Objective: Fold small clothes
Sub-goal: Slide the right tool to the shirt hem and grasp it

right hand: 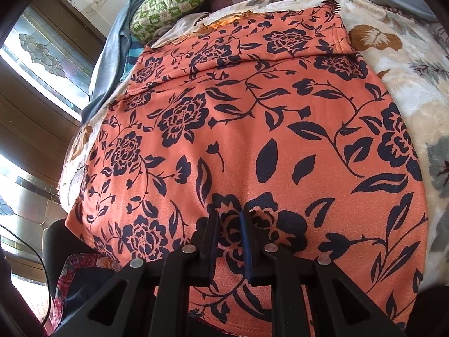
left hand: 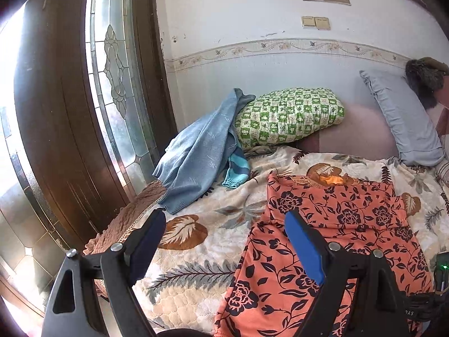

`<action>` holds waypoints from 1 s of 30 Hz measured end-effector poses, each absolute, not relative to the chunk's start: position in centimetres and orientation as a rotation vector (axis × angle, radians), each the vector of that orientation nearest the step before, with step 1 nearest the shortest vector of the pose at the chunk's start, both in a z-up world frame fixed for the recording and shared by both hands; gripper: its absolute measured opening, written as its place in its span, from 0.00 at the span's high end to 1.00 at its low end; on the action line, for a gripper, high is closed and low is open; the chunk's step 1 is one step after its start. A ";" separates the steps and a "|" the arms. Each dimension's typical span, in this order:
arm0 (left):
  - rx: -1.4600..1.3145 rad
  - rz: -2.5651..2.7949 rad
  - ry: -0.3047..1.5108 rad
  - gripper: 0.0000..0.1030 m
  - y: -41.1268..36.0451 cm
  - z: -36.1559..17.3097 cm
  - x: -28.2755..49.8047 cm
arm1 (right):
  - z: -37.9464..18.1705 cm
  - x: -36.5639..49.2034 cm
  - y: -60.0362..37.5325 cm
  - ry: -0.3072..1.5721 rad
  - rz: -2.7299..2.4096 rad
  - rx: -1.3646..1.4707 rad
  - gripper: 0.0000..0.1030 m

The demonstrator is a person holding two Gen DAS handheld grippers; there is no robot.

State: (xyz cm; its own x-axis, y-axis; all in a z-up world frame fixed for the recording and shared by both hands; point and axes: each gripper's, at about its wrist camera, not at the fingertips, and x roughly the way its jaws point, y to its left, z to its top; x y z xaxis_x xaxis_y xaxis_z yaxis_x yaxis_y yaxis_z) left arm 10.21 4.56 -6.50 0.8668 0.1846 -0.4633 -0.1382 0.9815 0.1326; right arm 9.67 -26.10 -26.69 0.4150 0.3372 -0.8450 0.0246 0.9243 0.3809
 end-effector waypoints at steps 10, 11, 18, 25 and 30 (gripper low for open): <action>0.070 0.132 0.589 0.13 5.3 -8.9 11.1 | -26.7 8.6 -26.1 1.153 0.218 0.354 0.82; 0.056 0.122 0.625 0.13 5.6 -9.8 11.5 | -26.7 8.4 -26.3 1.161 0.223 0.368 0.82; -0.038 0.129 0.934 0.13 9.5 -19.0 12.9 | -26.0 6.7 -30.1 1.161 0.186 0.481 0.82; -0.155 0.146 1.083 0.13 13.2 -23.8 12.5 | -25.2 5.1 -33.7 1.143 0.138 0.488 0.82; -0.199 0.039 1.153 0.13 12.9 -25.3 13.1 | -25.4 3.3 -36.3 1.091 0.107 0.601 0.25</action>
